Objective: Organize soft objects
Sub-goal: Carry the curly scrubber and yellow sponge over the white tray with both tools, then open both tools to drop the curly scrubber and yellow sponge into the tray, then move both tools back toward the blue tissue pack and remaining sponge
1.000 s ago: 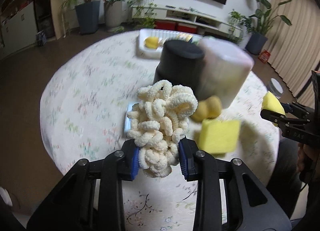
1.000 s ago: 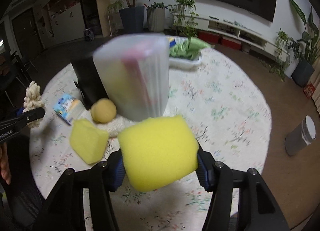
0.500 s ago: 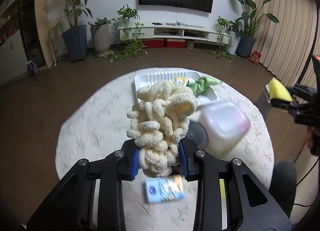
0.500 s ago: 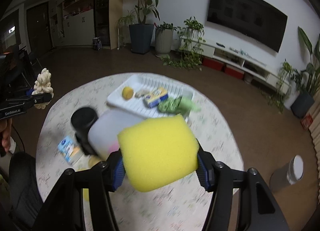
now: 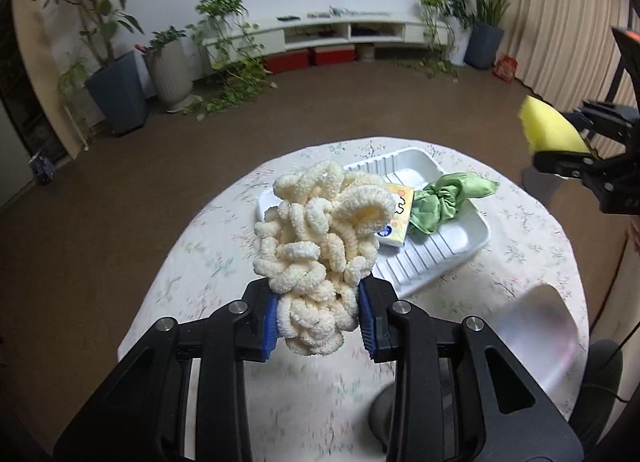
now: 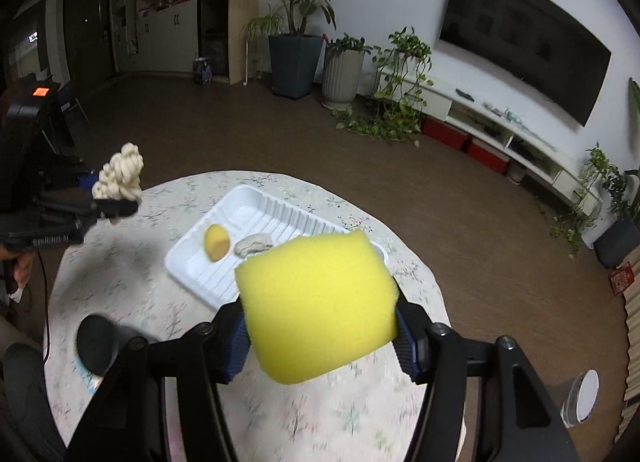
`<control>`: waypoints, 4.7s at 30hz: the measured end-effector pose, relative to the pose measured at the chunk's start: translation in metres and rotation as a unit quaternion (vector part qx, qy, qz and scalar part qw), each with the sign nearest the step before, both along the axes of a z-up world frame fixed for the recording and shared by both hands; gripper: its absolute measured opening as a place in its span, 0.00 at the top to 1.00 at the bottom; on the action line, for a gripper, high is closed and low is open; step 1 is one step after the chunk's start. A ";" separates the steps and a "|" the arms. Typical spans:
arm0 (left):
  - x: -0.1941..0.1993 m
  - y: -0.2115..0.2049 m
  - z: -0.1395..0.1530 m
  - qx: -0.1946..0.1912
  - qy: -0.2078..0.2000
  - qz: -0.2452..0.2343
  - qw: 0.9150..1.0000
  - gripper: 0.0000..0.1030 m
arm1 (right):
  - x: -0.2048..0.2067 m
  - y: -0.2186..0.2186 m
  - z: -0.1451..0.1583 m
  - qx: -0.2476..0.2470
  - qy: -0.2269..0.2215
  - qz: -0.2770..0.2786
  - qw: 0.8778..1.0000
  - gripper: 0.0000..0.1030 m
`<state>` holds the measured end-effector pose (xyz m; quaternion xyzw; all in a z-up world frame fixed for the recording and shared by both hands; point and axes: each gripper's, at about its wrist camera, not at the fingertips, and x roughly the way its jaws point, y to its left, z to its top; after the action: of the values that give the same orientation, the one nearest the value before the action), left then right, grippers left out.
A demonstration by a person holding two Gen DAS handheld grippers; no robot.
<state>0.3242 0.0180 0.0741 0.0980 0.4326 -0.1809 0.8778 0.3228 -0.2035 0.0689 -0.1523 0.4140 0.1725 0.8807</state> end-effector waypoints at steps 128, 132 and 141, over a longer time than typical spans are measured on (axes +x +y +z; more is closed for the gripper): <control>-0.213 0.091 -0.014 -0.081 -0.066 0.098 0.990 0.00 | -0.151 -0.095 -0.043 0.148 -0.036 -0.118 0.981 0.00; -0.252 0.083 -0.032 -0.073 -0.060 0.108 0.990 0.00 | -0.201 -0.077 -0.060 0.151 -0.032 -0.112 0.982 0.00; -0.302 0.059 -0.064 -0.061 -0.054 0.126 0.989 0.00 | -0.284 -0.009 -0.097 0.128 -0.031 -0.081 0.988 0.00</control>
<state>0.0222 0.0768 0.0096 -0.0010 0.3817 -0.0897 0.9199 0.0391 -0.2130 -0.0281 -0.0096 0.3723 0.1469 0.9164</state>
